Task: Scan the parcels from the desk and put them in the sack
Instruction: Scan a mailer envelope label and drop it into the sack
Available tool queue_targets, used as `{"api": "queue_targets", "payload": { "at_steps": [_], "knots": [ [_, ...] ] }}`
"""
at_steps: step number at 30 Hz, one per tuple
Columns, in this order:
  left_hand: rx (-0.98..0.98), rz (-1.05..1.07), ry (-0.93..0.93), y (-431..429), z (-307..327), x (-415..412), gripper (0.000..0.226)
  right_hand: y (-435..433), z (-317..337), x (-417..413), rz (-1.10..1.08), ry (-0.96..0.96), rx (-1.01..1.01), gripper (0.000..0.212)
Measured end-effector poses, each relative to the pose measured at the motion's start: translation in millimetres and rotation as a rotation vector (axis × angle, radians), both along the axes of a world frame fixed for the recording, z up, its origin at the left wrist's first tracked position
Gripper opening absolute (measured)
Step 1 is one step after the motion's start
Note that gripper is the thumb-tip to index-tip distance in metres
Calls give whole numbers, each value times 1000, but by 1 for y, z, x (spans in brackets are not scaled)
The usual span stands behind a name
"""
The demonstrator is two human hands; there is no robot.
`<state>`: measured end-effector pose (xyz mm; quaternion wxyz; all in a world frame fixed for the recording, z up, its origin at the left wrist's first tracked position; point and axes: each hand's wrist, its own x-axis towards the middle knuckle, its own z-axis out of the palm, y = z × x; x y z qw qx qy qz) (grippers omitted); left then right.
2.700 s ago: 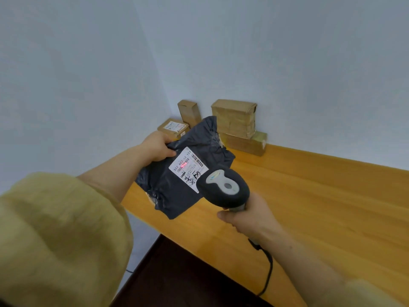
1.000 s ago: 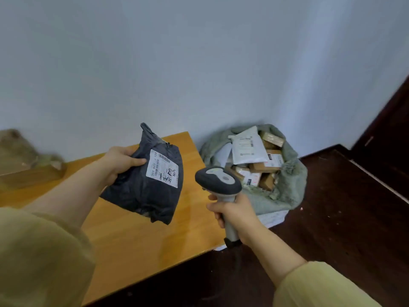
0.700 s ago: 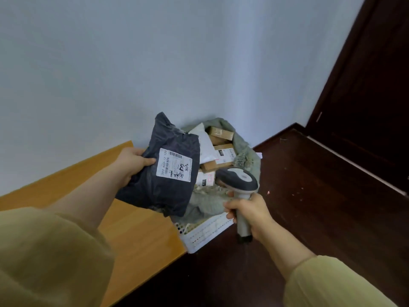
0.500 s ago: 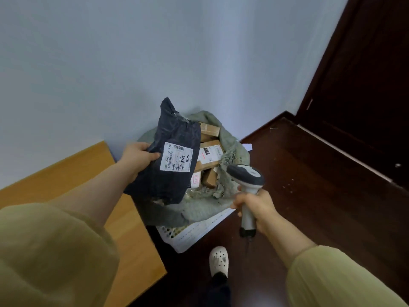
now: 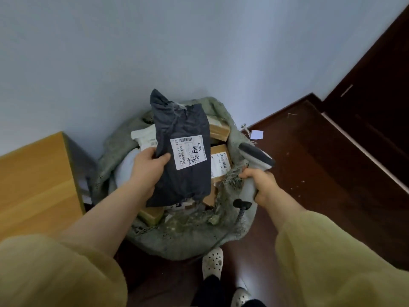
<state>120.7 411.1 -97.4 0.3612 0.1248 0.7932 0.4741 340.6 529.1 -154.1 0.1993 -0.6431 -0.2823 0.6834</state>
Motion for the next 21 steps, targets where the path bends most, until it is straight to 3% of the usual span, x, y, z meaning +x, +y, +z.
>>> {"api": "queue_targets", "payload": {
  "at_steps": [2, 10, 15, 18, 21],
  "knots": [
    [-34, -10, 31, 7, -9, -5, 14, 21, -14, -12, 29, -1, -22, 51],
    [-62, 0, 58, 28, -24, 1, 20, 59, -30, -21, 139, -29, -60, 44],
    [-111, 26, 100, 47, -10, 9, 21, 97, 23, -4, -101, 181, 114, 56],
    [-104, 123, 59, 59, 0, 18, 17, 119, 66, 6, -118, 271, 250, 30],
    [-50, 241, -87, 82, 4, 27, 21, 117, 98, 13, -10, 333, 319, 28]
  ]
}}
